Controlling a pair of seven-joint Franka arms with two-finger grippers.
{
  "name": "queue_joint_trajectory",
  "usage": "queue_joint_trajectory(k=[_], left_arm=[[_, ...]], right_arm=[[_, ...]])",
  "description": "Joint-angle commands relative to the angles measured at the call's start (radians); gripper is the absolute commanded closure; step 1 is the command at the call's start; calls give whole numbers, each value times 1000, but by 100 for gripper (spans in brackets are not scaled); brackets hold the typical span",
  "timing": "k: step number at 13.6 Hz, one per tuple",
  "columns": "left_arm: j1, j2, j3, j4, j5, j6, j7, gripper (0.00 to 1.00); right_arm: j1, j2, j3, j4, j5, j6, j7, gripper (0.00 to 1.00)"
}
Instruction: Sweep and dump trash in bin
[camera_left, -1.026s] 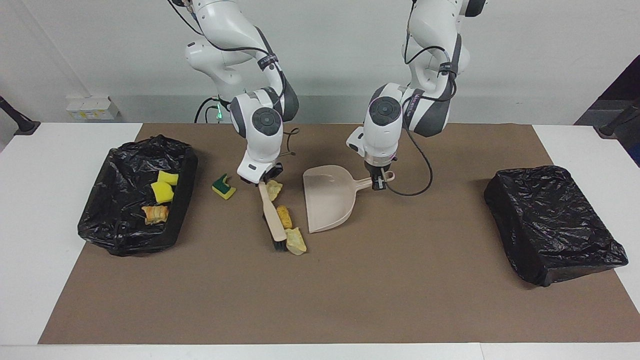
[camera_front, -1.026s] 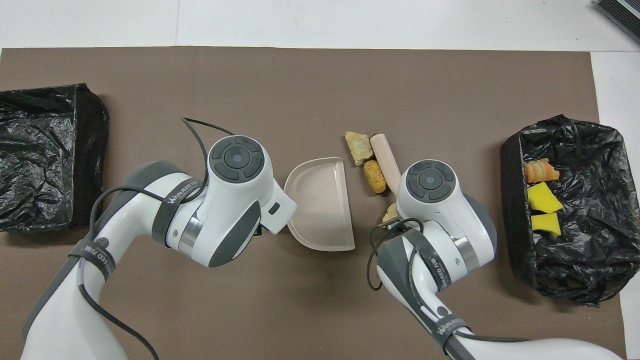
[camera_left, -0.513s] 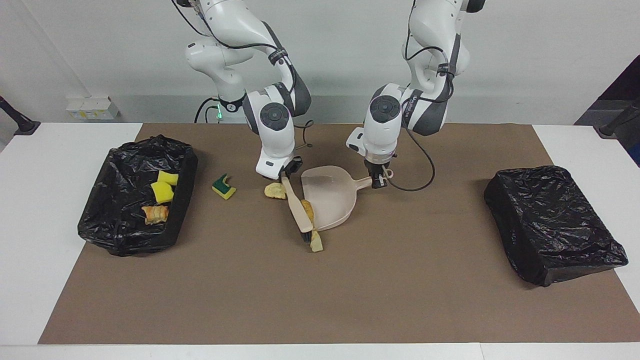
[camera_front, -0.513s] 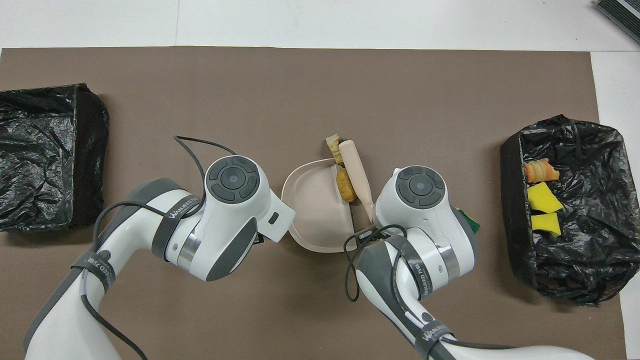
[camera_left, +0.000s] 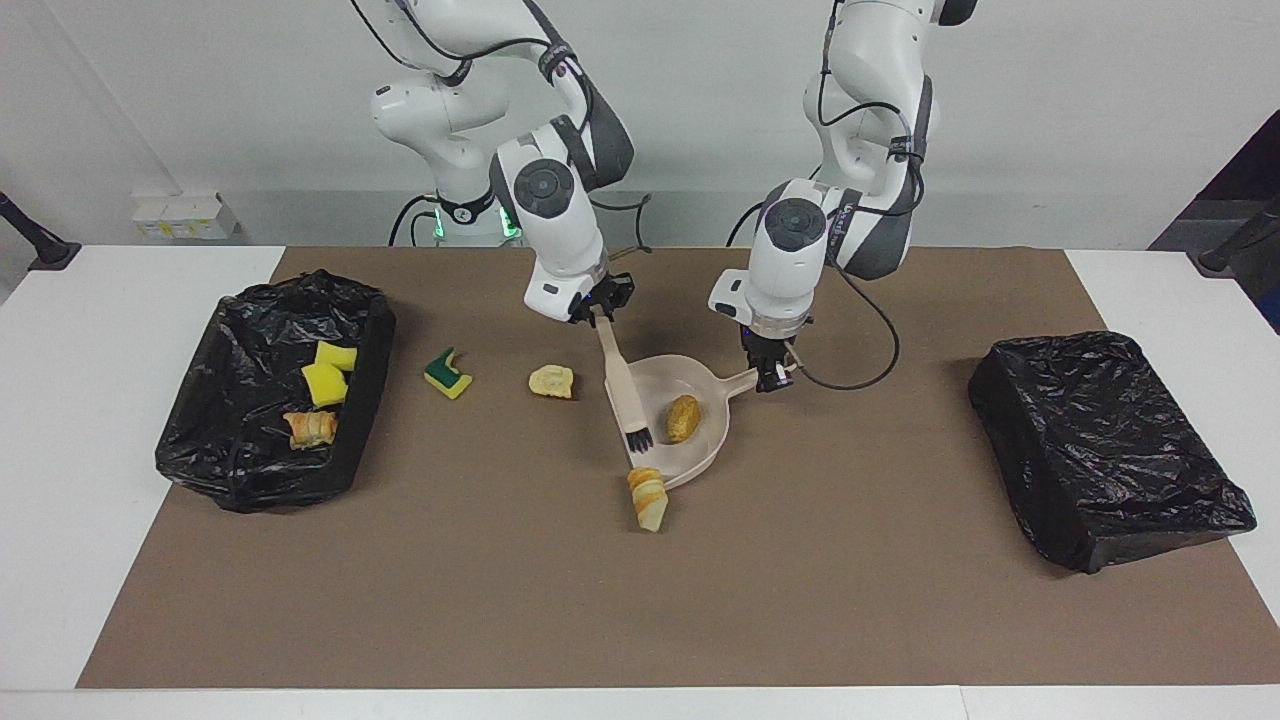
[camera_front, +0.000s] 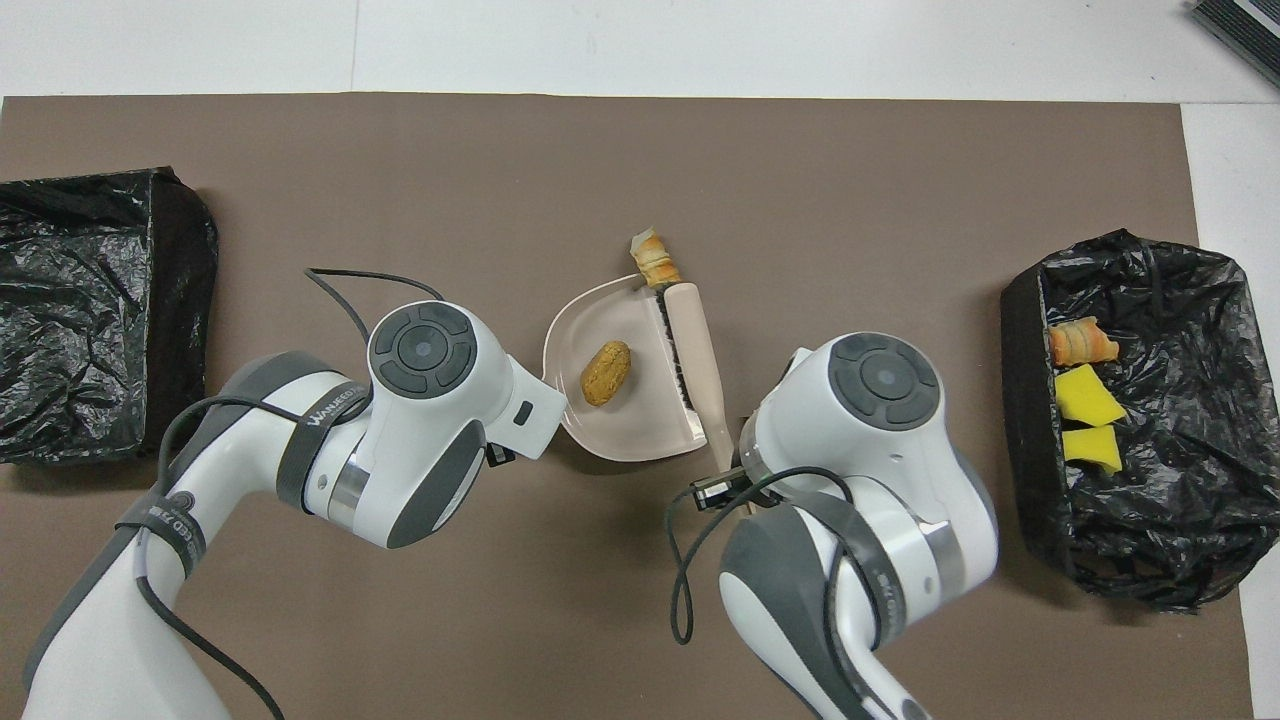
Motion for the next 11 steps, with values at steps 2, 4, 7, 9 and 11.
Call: queue_joint_trajectory(k=[2,4,7,9,11], left_arm=[[35,-19,2,2,17,-36,48,100],[49,-16,5,5,17,-39,59,100],[80,-5,5,33,35,-42,59,100],[46,-20,4,7,69,-65,62,100],[6,-28,2,-5,69,-74,62,100]], right_arm=[[-87,-84,3,-67,-186,-76,54,100],[-151,-144,7,-162,-310,-81,8,100],[-202,-154,6,-245,-379,-105,26,100],[-245,-182,6,-283,-422,-134,71,100],[-259,-221,6,-348,-428,-105,104,100]])
